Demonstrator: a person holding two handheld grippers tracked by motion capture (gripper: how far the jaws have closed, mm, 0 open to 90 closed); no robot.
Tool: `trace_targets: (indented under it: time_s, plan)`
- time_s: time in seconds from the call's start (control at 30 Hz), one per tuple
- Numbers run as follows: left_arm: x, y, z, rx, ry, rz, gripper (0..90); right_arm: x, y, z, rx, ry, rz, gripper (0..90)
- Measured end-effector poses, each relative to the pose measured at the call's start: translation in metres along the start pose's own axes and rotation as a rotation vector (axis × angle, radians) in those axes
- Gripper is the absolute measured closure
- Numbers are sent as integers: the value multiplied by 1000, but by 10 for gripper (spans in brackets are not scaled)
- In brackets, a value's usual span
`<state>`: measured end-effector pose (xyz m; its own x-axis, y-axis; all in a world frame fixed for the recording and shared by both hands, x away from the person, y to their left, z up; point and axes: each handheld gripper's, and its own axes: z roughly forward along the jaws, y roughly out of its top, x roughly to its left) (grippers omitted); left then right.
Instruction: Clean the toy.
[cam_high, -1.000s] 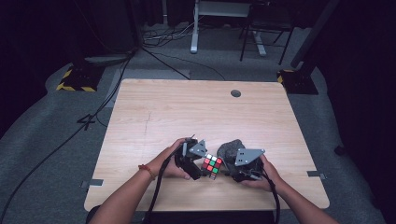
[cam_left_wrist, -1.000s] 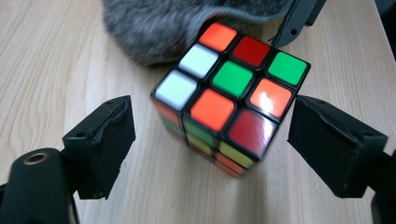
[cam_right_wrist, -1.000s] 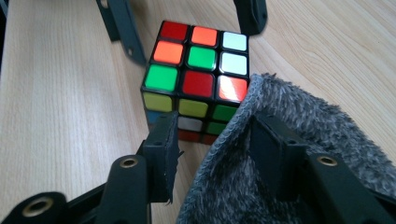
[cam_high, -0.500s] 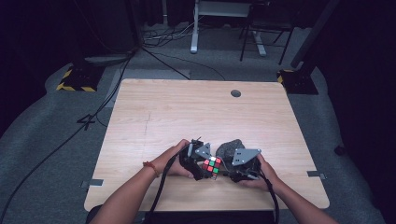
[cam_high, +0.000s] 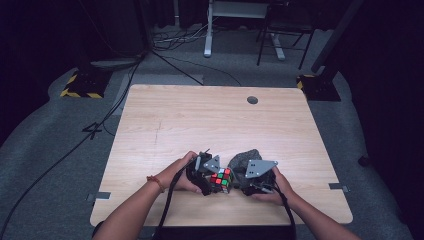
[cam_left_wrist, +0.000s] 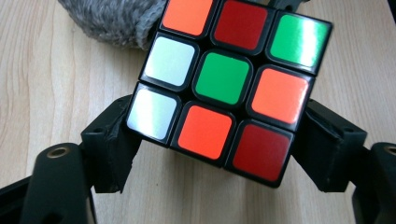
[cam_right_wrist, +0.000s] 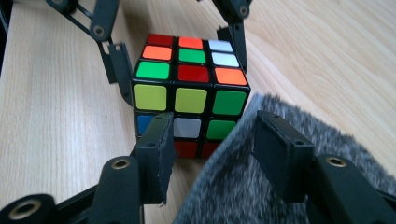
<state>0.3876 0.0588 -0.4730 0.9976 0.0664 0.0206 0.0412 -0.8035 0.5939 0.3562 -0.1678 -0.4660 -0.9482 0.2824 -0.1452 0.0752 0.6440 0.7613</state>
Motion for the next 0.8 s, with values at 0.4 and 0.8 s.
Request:
trace_targets:
  time_s: [0.4,0.8]
  plan:
    - [0,-8,-1,41,14,-22,204,4,17,4,-19,-17,-32,499]
    - [4,-15,2,74,28,-55,160,-2,39,14,-16,-11,-47,519]
